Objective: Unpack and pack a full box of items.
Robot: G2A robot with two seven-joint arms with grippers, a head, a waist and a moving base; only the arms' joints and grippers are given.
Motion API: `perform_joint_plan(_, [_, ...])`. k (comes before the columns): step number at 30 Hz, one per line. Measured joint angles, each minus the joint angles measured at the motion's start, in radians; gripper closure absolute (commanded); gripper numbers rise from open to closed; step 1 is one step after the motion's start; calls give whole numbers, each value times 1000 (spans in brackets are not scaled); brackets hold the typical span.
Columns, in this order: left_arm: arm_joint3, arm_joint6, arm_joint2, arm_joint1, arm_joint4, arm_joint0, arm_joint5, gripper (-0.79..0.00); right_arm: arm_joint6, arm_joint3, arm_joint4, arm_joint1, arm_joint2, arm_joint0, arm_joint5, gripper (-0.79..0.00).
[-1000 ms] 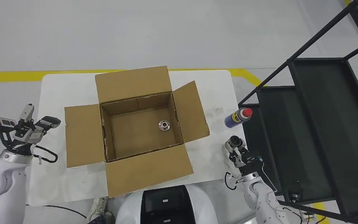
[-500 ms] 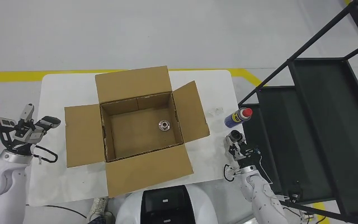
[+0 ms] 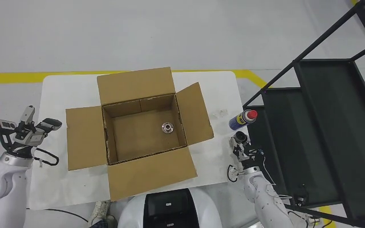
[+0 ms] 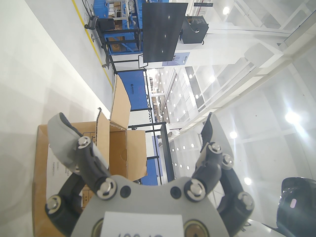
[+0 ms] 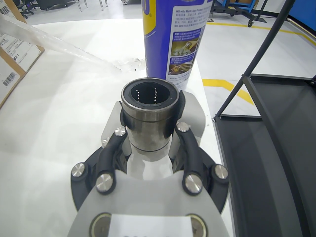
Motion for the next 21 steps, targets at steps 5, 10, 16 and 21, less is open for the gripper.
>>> perform_joint_plan(5, [0,0,0,0,0,0,0,-785,-5,4,5,1,-9,-6,-6,-785])
perform_joint_plan(10, [0,0,0,0,0,0,0,-785,-17,-27,8,5,-10,-27,-7,-785])
perform_joint_plan(16, [0,0,0,0,0,0,0,-785,-29,-163,-1,15,9,-116,5,-785])
perform_joint_plan(21, [0,0,0,0,0,0,0,-785,35,-397,4,27,46,-263,-3,-785])
